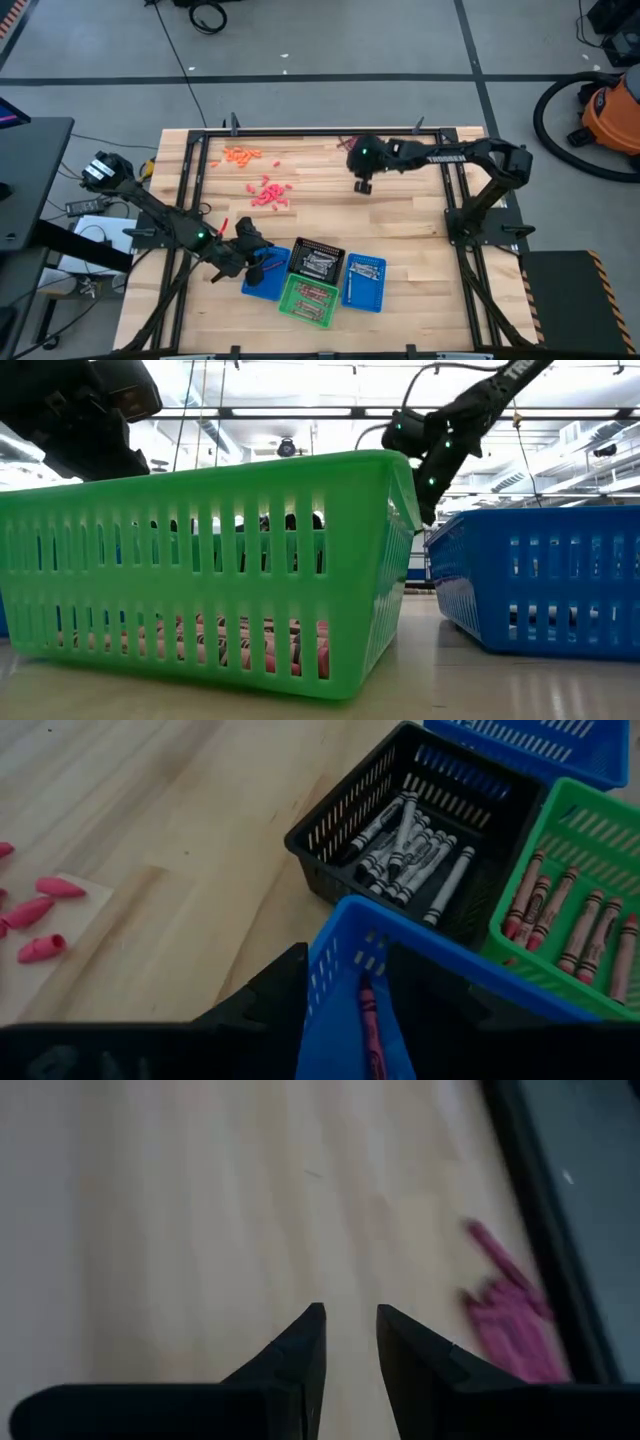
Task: Sort crayons
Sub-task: Put the white crayon into the right blue bin
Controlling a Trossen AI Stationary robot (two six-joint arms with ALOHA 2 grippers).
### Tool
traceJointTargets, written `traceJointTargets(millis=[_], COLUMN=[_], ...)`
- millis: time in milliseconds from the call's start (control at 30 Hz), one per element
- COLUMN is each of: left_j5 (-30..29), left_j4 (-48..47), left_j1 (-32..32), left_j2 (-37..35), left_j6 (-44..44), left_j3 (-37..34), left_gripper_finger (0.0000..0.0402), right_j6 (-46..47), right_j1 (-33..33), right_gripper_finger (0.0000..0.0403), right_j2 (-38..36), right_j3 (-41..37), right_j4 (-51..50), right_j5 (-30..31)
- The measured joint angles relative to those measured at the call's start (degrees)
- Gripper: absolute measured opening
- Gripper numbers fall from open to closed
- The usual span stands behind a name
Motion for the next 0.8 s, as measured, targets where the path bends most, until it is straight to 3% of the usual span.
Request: traceJointTargets(millis=[400,800], left_j5=[-0.02,-0.02], left_j4=[-0.92,-0.87], left_j1=[0.73,1.39], left_j2=[0.00,0.00], left_j6=[0.78,1.13], left_j3=[0.00,0.00], left_gripper_finger=[0.0149,0.0149], right_j6=[-3.85,-5.60], right_j1=[-16.58,-19.05], right_gripper_finger=[0.0125,0.0130], right_j2=[0.08,7.74], right_j3=[0.00,0.44], right_j4=[-1.75,-2.79], right_j5=[-10.49,-11.19])
